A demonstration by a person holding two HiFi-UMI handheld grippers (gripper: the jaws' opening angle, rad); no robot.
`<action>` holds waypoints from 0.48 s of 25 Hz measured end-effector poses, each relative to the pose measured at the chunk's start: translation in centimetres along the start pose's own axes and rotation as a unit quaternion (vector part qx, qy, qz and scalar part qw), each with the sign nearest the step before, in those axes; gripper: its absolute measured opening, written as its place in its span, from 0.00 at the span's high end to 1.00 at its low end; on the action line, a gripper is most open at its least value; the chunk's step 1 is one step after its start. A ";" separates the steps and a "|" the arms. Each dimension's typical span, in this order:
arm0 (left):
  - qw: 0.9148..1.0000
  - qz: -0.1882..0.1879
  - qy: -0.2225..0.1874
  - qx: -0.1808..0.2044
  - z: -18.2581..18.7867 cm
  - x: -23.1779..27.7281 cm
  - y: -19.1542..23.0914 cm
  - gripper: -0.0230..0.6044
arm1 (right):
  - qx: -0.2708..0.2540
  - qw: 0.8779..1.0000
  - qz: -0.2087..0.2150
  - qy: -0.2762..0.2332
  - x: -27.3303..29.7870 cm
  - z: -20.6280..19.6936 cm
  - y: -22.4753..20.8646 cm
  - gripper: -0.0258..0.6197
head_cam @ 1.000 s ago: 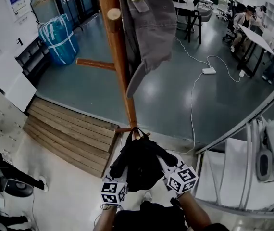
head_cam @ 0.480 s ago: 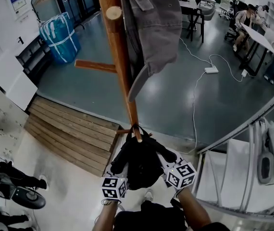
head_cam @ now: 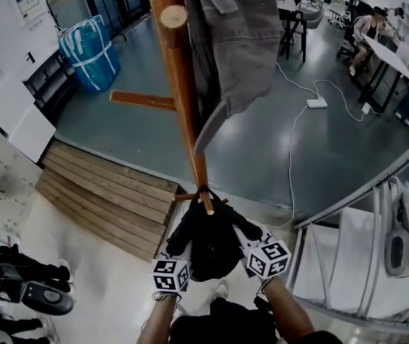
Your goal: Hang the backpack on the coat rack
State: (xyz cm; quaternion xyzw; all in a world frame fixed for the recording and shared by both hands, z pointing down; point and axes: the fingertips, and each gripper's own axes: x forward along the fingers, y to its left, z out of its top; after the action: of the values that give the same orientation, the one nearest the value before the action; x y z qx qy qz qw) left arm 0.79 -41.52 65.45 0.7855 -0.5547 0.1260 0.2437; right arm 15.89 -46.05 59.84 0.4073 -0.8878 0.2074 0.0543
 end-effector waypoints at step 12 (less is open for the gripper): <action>1.000 0.004 0.003 0.007 -0.2 1.4 1.6 0.80 | 0.011 1.000 -0.007 -0.003 1.3 -0.6 -0.4 0.83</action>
State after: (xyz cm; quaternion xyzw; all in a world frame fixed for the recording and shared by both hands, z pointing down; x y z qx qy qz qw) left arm -0.18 -42.98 66.62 0.7845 -0.5563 0.1337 0.2392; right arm 15.30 -46.99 60.83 0.4149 -0.8825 0.2160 0.0489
